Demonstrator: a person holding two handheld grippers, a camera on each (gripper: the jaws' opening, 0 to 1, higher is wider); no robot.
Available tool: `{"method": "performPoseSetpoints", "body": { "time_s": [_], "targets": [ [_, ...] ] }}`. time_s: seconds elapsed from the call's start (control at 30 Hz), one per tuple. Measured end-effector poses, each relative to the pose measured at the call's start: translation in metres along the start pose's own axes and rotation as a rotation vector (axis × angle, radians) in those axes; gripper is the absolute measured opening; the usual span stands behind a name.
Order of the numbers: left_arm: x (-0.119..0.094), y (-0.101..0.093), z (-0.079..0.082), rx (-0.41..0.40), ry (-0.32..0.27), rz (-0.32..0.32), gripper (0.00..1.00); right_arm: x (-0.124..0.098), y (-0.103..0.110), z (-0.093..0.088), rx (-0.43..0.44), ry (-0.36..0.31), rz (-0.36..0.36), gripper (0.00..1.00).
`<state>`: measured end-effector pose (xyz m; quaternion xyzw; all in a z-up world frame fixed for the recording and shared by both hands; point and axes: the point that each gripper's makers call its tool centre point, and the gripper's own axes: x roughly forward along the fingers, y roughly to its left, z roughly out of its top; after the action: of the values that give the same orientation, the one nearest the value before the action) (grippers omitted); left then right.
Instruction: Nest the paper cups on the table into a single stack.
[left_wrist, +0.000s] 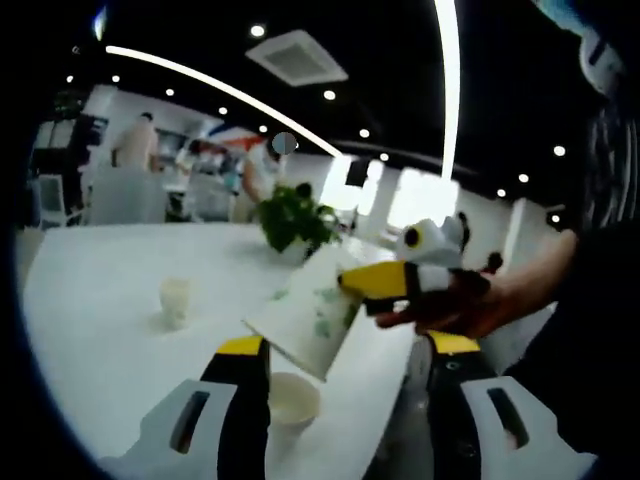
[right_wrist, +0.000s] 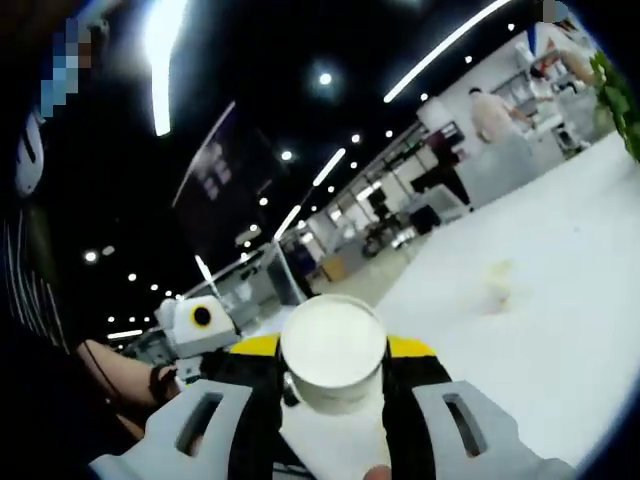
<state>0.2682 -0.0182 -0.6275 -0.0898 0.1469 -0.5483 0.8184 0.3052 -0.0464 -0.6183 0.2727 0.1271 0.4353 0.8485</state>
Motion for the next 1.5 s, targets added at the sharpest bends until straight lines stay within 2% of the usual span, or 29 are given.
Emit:
{"method": "performPoseSetpoints", "body": {
  "time_s": [0.4,0.67,0.8,1.03,1.23,1.37,1.5],
  "targets": [
    [-0.009,0.002,0.014,-0.06,-0.065,-0.022,0.45,-0.006,0.003,-0.009,0.105,-0.025,0.034,0.35],
    [-0.013,0.005,0.02,-0.077,-0.085,-0.023,0.36,-0.008,0.009,-0.014,0.141,-0.028,0.059,0.35],
    [-0.015,0.004,0.023,-0.118,-0.096,-0.039,0.33,-0.009,0.012,-0.015,0.162,-0.034,0.074,0.35],
    [-0.02,0.0,0.027,-0.12,-0.103,-0.05,0.24,-0.011,0.017,-0.018,0.203,-0.035,0.105,0.35],
    [-0.023,-0.002,0.03,-0.152,-0.112,-0.065,0.19,-0.013,0.022,-0.019,0.232,-0.039,0.133,0.35],
    [-0.024,-0.003,0.037,-0.126,-0.138,-0.063,0.16,-0.013,0.028,-0.018,0.238,-0.043,0.152,0.35],
    [-0.024,-0.005,0.043,-0.15,-0.15,-0.076,0.13,-0.013,0.031,-0.017,0.257,-0.052,0.17,0.35]
  ]
}}
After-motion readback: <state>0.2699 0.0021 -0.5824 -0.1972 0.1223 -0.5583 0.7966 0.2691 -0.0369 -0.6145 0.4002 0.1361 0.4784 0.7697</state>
